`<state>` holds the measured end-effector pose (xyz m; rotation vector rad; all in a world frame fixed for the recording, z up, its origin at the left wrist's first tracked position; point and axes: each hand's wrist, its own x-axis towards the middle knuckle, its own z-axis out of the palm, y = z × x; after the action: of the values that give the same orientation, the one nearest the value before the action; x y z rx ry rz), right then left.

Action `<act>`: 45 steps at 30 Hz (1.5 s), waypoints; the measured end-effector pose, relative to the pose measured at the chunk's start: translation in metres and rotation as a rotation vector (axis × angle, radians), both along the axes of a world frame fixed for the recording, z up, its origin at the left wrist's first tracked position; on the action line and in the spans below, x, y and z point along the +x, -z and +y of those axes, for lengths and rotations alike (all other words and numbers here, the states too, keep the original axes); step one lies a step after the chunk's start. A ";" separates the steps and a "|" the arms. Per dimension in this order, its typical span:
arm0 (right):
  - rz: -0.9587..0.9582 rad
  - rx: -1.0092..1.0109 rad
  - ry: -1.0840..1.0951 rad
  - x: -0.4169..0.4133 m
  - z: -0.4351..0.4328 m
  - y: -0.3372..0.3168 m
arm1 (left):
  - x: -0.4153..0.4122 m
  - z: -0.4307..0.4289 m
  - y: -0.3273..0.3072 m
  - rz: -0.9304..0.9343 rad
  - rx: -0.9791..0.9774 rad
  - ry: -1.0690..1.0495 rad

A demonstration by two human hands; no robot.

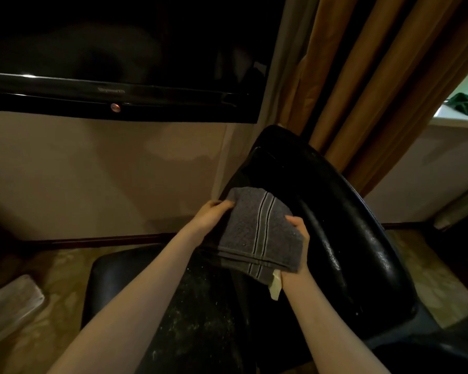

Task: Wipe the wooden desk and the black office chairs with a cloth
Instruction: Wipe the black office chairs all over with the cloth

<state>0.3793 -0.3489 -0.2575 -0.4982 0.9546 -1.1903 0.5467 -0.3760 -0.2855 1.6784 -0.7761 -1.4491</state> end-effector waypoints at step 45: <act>2.430 -0.296 -0.681 0.110 -0.071 0.182 | 0.049 -0.070 0.136 -0.048 -0.105 0.014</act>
<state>0.4891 -0.4194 -0.4397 -2.4403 2.1261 0.5820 0.5957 -0.4458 -0.4213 1.6361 -0.8766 -1.3585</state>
